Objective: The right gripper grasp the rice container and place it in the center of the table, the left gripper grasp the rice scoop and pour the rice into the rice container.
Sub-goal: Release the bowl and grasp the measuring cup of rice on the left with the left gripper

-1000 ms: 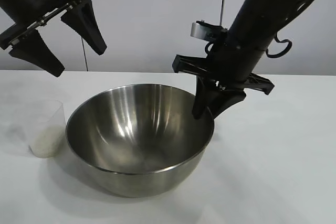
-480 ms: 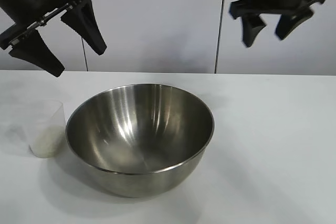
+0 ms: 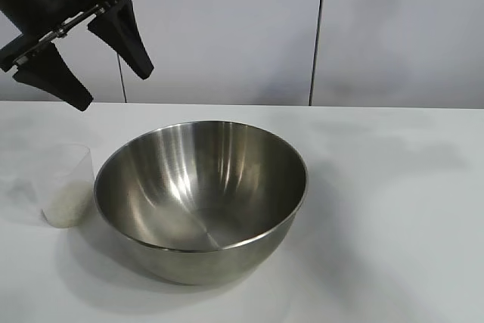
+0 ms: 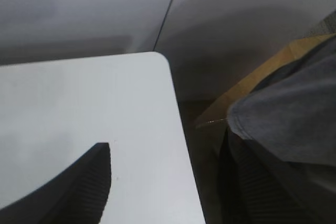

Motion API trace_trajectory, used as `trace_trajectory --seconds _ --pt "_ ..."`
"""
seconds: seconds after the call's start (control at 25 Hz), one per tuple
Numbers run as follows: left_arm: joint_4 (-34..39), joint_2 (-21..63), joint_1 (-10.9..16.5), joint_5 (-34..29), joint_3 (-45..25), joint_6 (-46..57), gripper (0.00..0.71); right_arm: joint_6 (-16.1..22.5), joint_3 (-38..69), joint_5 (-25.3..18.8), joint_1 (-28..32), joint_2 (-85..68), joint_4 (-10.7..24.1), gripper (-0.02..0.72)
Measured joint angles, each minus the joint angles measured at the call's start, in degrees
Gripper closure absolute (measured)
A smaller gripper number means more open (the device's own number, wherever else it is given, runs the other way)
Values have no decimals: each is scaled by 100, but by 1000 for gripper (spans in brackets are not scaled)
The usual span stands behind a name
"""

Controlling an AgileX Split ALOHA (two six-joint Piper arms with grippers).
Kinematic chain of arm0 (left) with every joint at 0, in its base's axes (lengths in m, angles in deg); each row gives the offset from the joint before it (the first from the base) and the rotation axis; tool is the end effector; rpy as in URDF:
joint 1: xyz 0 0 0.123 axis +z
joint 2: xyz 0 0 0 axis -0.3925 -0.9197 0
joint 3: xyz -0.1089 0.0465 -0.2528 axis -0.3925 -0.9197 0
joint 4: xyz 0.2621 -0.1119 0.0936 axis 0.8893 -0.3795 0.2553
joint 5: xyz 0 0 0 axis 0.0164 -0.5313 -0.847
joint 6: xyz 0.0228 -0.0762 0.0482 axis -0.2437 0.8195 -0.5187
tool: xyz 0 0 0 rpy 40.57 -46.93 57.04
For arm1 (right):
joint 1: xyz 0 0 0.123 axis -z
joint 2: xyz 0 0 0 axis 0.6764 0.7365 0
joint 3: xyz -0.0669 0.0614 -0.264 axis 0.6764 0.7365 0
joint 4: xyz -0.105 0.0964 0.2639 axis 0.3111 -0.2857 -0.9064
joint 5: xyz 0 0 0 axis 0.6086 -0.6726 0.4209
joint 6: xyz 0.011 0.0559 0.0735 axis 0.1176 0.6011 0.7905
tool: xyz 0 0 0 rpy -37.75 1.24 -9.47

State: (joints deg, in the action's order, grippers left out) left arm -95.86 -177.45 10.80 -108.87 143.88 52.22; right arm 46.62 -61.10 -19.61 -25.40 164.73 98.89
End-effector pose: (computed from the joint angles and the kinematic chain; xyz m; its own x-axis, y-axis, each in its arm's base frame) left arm 0.3991 -0.1342 0.2235 -0.9617 0.1369 -0.2374 0.2411 0.8344 -0.4957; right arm 0.3571 -0.1284 0.4203 -0.6472 0.0813 -0.7580 0.3547 0.9122 -0.2050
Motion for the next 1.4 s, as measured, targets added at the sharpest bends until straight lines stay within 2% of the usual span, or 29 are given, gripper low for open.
trace_trajectory --seconds 0.2,0.28,0.4,0.48,0.64,0.76,1.12,1.4 --pt "0 0 0 0 0 0 91 -541 0 22 37 -1329 -1023 231" --pt "0 0 0 0 0 0 91 -780 -12 -4 -263 -1893 -1369 231" --pt "0 0 0 0 0 0 91 -1019 -32 -188 -914 -2642 -1681 231" --pt "0 0 0 0 0 0 91 -1104 -55 -592 -1335 -3076 -1771 231" --pt "-5 0 0 0 0 0 91 -1155 -31 -1666 -1998 -3903 -1900 231" --pt "-5 0 0 0 0 0 91 -1162 381 -1949 -2229 -4587 -1969 231" --pt "-5 0 0 0 0 0 91 -1156 3259 -1939 -2260 -7020 -1935 231" --pt "-5 0 0 0 0 0 91 -1089 4903 -1449 -2260 -8127 -1892 231"
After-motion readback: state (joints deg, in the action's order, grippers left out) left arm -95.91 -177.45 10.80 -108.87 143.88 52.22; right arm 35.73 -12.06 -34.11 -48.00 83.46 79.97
